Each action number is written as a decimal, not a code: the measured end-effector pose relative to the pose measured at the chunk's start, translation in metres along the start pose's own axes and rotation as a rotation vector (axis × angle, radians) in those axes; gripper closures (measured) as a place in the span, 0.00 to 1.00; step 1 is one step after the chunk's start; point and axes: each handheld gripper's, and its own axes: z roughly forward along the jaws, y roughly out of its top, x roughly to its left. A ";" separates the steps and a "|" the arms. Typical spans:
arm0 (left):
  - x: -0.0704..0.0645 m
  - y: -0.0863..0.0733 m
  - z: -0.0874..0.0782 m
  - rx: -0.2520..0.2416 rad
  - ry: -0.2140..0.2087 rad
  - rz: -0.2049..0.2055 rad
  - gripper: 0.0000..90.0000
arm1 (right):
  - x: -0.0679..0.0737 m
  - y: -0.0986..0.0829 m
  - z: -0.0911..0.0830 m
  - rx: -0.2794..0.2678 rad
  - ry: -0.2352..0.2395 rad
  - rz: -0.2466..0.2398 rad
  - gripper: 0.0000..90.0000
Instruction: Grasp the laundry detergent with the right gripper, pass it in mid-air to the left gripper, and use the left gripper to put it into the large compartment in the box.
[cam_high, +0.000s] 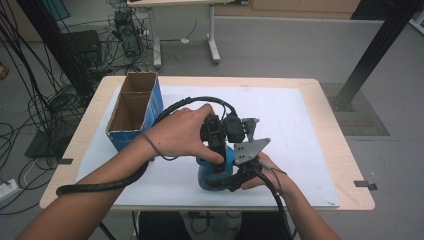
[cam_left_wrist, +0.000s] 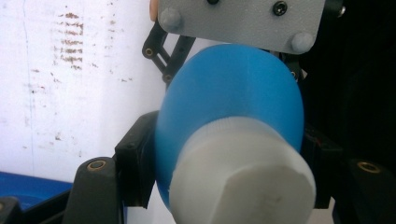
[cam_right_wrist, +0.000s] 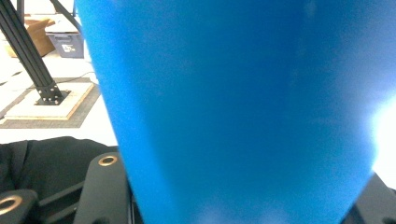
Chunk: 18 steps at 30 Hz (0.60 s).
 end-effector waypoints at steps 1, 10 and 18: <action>0.000 -0.001 0.000 -0.005 0.004 -0.002 0.40 | 0.000 0.000 0.000 -0.003 0.000 0.001 0.47; -0.002 0.001 -0.002 0.004 0.007 0.000 0.40 | -0.001 0.000 -0.001 -0.007 0.004 -0.002 0.47; -0.001 -0.001 -0.001 0.002 0.006 -0.003 0.40 | -0.003 0.000 0.001 -0.008 0.009 -0.003 0.47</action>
